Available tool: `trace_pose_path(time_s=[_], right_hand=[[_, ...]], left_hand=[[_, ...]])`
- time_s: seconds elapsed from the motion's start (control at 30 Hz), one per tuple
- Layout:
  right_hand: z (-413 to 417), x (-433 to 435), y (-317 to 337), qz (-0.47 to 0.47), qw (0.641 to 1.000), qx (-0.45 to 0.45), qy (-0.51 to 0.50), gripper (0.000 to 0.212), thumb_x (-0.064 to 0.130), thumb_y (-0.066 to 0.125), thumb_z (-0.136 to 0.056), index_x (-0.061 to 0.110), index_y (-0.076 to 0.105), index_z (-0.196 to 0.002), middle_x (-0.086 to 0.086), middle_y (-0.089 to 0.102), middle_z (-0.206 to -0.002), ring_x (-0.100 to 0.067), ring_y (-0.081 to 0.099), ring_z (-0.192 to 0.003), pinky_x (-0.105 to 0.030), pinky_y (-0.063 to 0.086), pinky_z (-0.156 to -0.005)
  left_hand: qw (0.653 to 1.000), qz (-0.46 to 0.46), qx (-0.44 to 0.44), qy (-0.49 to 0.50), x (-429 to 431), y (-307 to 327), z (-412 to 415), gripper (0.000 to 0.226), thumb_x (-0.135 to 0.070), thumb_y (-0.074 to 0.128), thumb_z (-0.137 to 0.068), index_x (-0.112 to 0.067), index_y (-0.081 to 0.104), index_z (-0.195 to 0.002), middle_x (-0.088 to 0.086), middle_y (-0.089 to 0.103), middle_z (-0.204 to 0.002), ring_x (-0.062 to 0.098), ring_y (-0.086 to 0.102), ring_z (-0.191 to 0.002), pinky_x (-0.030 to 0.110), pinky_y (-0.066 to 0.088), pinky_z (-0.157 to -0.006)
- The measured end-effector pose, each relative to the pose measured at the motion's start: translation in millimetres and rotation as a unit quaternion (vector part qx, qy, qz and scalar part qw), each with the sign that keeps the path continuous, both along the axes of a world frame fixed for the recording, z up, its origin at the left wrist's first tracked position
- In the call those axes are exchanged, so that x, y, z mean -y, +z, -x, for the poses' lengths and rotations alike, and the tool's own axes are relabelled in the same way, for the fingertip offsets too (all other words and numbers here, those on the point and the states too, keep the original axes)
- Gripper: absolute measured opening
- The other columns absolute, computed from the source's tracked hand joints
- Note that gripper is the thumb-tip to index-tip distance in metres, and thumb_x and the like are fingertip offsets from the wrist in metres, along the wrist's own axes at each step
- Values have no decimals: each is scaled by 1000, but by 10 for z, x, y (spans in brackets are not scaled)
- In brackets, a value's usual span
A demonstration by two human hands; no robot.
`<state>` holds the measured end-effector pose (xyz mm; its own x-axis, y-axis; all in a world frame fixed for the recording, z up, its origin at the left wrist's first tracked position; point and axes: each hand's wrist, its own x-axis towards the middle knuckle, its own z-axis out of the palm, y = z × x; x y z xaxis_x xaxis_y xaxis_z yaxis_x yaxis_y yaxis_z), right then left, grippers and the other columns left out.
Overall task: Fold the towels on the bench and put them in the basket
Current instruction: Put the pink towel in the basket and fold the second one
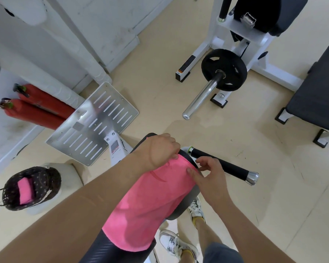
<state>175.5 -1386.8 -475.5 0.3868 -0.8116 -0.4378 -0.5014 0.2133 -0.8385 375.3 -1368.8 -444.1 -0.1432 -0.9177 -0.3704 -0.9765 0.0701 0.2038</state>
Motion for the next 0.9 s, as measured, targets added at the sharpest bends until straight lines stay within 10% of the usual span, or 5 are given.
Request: trace_pose_path(time_s=[0.1,0.43,0.63,0.9], right_hand=[[-23,17,-4,14,1000,-6,20,32,13,79,-72,31,56,-85,4,60,-93,3,53,-83,-5,39,-69],[-47,96,24,63,989,-75,113,12,16,71,-75,20,62,-69,6,60,-81,-11,57,-80,-30,47,-73],[-61,221,76,35,986,-82,143,15,13,69,-73,21,57,-70,7,62,-69,-11,59,-70,-30,50,-69],[-164,121,43,57,980,-116,152,15,20,67,-70,18,55,-61,5,50,-56,-11,44,-55,-29,37,-55]], left_hand=[[997,60,-33,-22,-52,-40,-30,15,-25,65,-78,-13,61,-70,1,59,-66,22,55,-68,29,43,-54],[992,64,-100,-28,-84,-159,-70,21,-32,47,-85,-23,65,-83,-4,57,-74,18,51,-72,35,50,-56],[993,89,-53,-64,-32,-87,43,13,-17,47,-77,-18,57,-68,-2,53,-66,20,53,-64,25,27,-46],[992,99,-49,-67,-105,-97,58,19,-20,42,-88,-14,55,-77,0,51,-63,20,47,-59,30,41,-55]])
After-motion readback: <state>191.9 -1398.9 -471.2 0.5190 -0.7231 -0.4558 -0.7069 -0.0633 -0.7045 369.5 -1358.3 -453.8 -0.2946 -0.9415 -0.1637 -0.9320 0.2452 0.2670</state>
